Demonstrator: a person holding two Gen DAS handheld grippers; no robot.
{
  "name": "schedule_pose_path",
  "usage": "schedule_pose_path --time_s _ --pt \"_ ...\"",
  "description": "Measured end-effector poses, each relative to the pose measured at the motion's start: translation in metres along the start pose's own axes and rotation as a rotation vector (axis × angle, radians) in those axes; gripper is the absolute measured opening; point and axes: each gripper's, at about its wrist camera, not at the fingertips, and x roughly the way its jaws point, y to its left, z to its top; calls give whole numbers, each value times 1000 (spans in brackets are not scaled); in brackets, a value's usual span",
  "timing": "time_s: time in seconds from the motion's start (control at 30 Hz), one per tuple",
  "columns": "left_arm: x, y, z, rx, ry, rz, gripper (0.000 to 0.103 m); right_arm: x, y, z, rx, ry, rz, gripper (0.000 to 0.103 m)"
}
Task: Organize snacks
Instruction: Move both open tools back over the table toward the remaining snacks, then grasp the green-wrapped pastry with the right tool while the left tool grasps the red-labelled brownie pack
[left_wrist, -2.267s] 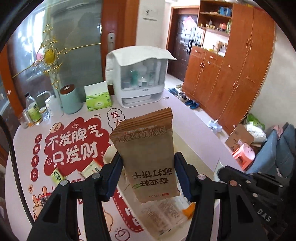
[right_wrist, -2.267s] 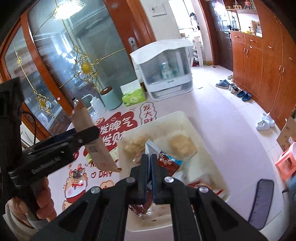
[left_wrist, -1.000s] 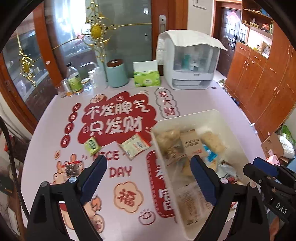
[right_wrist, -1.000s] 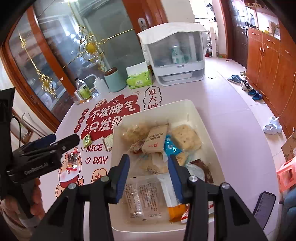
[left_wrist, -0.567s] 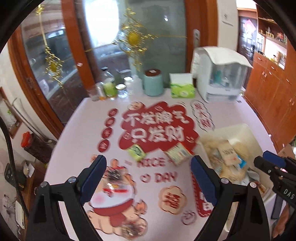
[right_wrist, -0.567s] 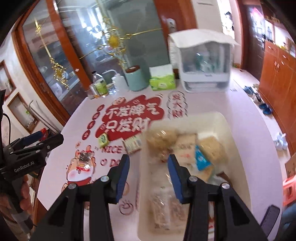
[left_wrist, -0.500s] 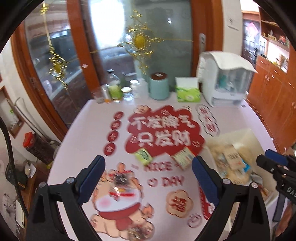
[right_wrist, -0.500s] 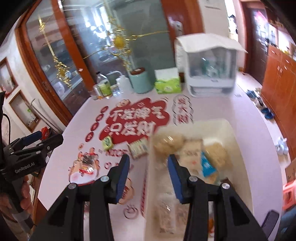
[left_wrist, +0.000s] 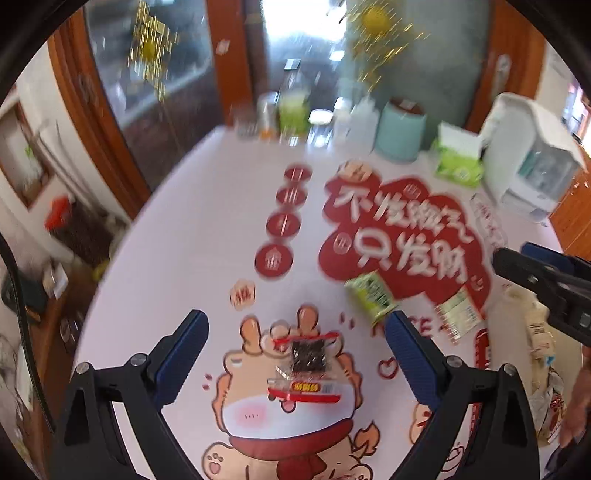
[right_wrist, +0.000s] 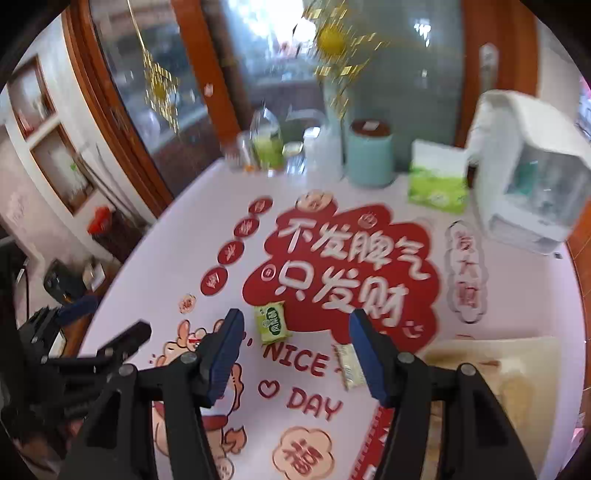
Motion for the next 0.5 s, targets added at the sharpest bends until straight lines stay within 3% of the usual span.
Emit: schedule_pose_path --time_s 0.2,0.33,0.5 --pt "78 10 -27 -64 152 -7 96 89 16 -3 11 156 14 60" --pt "117 14 -43 -113 241 -24 96 124 17 -7 32 219 21 60" --pt "137 15 -56 -112 275 -11 96 157 20 -12 38 275 27 60"
